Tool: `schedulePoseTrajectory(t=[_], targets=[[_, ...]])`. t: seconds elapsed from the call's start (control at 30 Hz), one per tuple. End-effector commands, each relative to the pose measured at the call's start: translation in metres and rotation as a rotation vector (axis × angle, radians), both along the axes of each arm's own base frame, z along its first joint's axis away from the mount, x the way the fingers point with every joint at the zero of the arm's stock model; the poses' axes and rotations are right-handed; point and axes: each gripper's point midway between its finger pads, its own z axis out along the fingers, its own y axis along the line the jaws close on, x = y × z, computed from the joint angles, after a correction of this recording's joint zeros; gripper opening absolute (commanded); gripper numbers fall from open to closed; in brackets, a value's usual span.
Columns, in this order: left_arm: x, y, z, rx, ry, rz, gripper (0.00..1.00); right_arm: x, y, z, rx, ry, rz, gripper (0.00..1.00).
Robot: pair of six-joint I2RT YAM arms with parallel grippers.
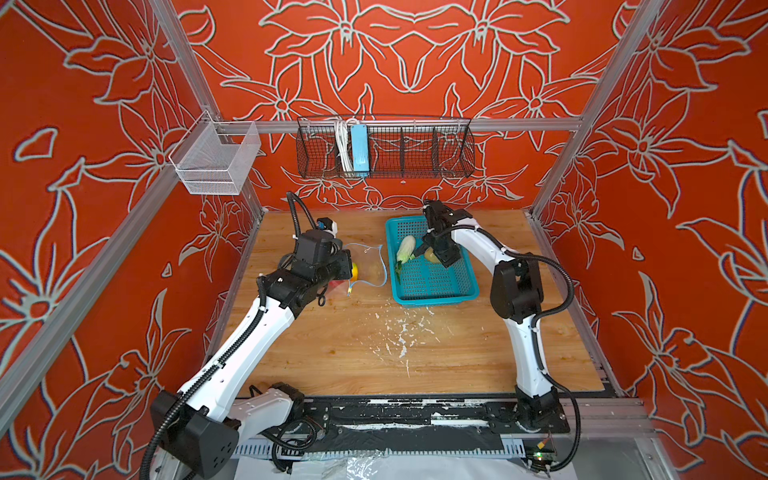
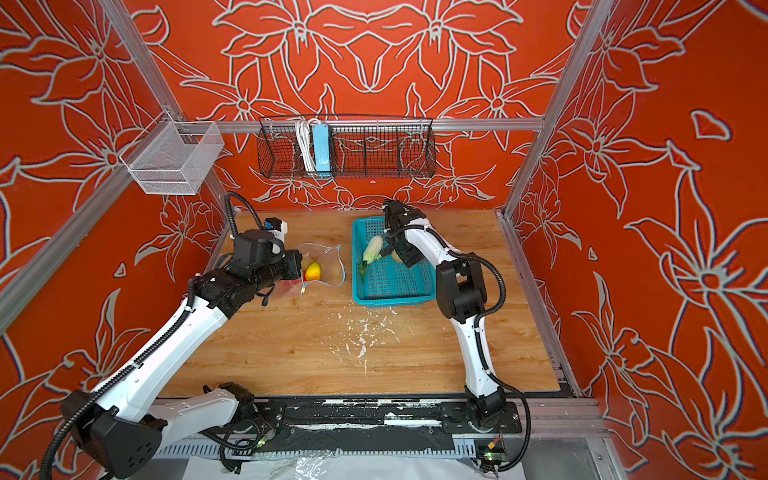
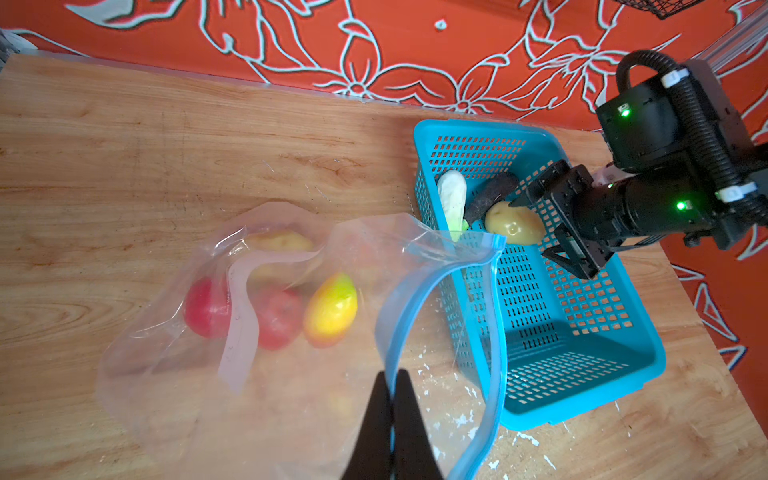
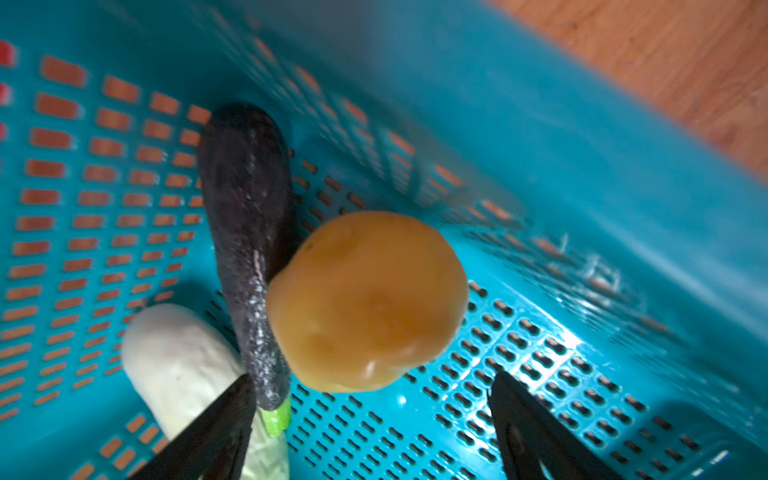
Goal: Place the food in the zip-top bag and seal the zipper
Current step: 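Lower the open right gripper around the yellow potato in the basket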
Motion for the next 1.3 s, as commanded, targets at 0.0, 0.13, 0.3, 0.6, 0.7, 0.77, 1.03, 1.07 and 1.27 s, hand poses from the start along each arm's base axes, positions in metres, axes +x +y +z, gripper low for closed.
schedulePoseTrajectory(t=[0.0,0.13,0.3,0.6,0.7,0.77,1.03,1.07,1.27], targets=[[-0.001,0.001,0.005,-0.005,-0.018,-0.001,0.00,0.000,-0.012,-0.012,-0.039,0.027,-0.069,0.90],[0.000,0.001,0.005,-0.005,-0.018,0.000,0.00,-0.001,-0.011,-0.022,-0.043,0.060,-0.070,0.88],[-0.001,0.001,0.006,-0.007,-0.020,-0.001,0.00,-0.003,-0.008,-0.037,-0.036,0.089,-0.066,0.83],[0.000,0.001,0.004,-0.002,-0.016,-0.002,0.00,0.000,-0.007,-0.047,-0.033,0.095,-0.051,0.76],[0.000,0.001,0.004,-0.003,-0.016,-0.001,0.00,0.002,-0.004,-0.047,-0.026,0.091,-0.029,0.68],[0.000,0.000,0.005,-0.007,-0.017,-0.002,0.00,0.004,-0.001,-0.044,-0.017,0.079,-0.006,0.65],[-0.001,-0.001,0.004,-0.010,-0.015,-0.006,0.00,0.008,0.005,-0.030,0.020,-0.009,0.074,0.50],[-0.001,0.000,0.004,-0.010,-0.015,-0.004,0.00,0.006,0.004,-0.030,0.018,-0.009,0.079,0.49],[-0.002,-0.001,0.007,-0.018,-0.022,-0.008,0.00,0.001,0.012,-0.017,0.028,-0.034,0.178,0.47]])
